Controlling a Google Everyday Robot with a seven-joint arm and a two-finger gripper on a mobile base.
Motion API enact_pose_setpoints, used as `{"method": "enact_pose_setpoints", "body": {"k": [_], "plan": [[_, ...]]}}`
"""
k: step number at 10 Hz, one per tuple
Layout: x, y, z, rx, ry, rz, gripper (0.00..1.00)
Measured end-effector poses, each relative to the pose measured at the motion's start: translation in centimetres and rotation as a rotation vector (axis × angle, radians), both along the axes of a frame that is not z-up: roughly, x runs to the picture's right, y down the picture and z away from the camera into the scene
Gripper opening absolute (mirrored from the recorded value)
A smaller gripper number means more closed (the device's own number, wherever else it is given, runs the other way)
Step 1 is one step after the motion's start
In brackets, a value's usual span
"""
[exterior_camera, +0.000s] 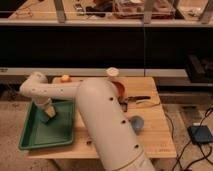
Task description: Wipe tray with sponge
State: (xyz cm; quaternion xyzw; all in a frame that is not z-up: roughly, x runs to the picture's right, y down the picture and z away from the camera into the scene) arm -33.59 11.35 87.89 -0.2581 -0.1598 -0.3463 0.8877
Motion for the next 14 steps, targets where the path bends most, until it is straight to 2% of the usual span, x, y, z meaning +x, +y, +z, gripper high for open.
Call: {"method": "enact_pose_setpoints", "body": {"k": [4, 5, 7, 9, 11, 14], "plan": [[8.1, 1.0, -0.9, -0.012, 0.064, 0.112, 0.00], [9.7, 1.6, -1.4, -0.017, 0.073, 0.115, 0.00], [10.6, 2.8, -2.5, -0.022, 0.056, 0.099, 0.00], [9.3, 4.5, -4.0, -0.038, 0.034, 0.070, 0.00], [6.8, 7.4, -6.1, -0.065, 0.012, 0.035, 0.00], [1.6, 10.3, -8.2, -0.088, -0.057, -0.031, 0.00]]}}
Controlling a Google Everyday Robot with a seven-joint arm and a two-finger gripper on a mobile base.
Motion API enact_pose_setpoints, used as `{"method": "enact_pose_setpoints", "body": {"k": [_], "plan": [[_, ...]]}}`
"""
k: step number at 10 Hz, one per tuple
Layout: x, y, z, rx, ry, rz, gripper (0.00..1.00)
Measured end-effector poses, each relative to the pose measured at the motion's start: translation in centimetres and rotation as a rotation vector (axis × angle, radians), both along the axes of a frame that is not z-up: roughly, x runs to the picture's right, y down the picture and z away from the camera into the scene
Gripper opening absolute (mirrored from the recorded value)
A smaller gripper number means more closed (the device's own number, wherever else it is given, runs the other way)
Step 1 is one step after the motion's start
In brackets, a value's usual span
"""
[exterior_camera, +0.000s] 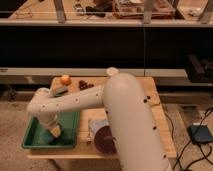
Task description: Wipe tray with sponge
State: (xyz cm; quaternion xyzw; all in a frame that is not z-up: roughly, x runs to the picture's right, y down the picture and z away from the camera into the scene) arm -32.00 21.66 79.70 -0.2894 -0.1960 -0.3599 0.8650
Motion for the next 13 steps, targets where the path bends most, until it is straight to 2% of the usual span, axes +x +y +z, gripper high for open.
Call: {"method": "enact_pose_setpoints", "body": {"k": [1, 3, 4, 5, 8, 10, 11, 13], "plan": [[-1.8, 0.1, -0.3, 0.002, -0.030, -0.023, 0.00], [-3.0, -1.3, 0.4, 0.017, -0.050, -0.042, 0.00], [-3.0, -2.1, 1.0, 0.021, -0.049, -0.043, 0.00], [-2.8, -3.7, 2.5, 0.023, -0.043, -0.040, 0.00], [-0.6, -7.6, 6.9, 0.026, -0.032, 0.011, 0.00], [1.9, -8.7, 8.4, 0.024, -0.010, 0.053, 0.00], [3.8, -9.0, 8.6, 0.026, 0.009, 0.079, 0.00], [6.8, -8.7, 7.4, 0.033, 0.037, 0.110, 0.00]]}}
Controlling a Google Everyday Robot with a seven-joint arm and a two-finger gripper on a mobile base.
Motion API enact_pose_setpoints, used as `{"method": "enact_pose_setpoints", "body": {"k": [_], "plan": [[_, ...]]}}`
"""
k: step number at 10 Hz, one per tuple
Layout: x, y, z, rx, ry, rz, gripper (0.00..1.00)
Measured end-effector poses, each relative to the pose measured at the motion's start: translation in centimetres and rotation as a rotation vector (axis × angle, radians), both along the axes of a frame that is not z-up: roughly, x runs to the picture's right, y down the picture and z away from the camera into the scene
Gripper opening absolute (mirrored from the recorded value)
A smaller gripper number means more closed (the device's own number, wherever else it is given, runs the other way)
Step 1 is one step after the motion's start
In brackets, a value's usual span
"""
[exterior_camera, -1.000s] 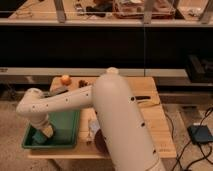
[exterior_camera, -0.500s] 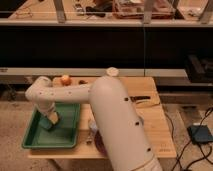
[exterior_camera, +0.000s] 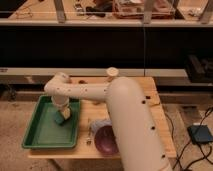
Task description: Wipe tray with sponge
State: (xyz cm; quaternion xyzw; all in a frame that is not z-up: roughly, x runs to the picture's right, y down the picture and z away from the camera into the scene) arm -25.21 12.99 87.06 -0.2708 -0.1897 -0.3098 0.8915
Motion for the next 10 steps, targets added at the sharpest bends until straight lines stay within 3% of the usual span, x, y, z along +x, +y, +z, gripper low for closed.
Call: {"method": "enact_pose_setpoints", "body": {"k": [1, 4, 5, 7, 10], "plan": [[0.4, 0.6, -0.8, -0.001, 0.006, -0.003, 0.00], [-0.3, 4.9, -3.8, -0.021, 0.008, -0.044, 0.00], [-0.9, 7.1, -4.9, -0.035, 0.002, -0.063, 0.00], [-1.7, 9.5, -5.9, -0.049, -0.015, -0.080, 0.00], [-6.1, 9.3, -6.9, -0.024, -0.098, -0.130, 0.00]]}}
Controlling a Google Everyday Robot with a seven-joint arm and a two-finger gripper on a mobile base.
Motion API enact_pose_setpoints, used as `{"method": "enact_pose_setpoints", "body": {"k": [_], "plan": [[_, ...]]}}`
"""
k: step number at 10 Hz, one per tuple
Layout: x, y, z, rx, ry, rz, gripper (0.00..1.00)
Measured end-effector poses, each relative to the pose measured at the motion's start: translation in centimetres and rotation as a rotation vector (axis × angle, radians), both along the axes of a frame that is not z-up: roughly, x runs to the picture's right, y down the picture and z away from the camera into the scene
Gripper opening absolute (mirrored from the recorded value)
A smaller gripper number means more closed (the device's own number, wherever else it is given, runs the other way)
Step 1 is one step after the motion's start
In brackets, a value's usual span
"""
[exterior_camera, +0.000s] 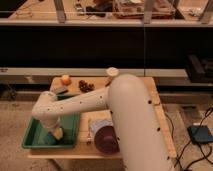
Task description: Wipe tray with sponge
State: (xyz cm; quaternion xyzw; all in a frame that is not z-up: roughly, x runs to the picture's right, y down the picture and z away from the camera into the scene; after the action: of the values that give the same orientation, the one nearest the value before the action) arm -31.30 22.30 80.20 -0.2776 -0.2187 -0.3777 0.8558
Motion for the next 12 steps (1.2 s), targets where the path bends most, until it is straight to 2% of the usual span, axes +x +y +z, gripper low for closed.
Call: {"method": "enact_pose_setpoints", "body": {"k": [2, 3, 5, 9, 11, 12], "plan": [[-3.4, -1.2, -0.2, 0.015, -0.060, -0.041, 0.00], [-4.5, -2.0, 0.3, 0.011, -0.077, -0.050, 0.00], [-4.7, -3.6, 2.6, 0.008, -0.073, -0.052, 0.00], [-2.1, -8.8, 6.4, 0.035, -0.009, -0.025, 0.00], [-0.3, -10.0, 7.4, 0.035, 0.029, -0.012, 0.00], [1.7, -9.9, 7.9, 0.024, 0.058, 0.001, 0.00]]}}
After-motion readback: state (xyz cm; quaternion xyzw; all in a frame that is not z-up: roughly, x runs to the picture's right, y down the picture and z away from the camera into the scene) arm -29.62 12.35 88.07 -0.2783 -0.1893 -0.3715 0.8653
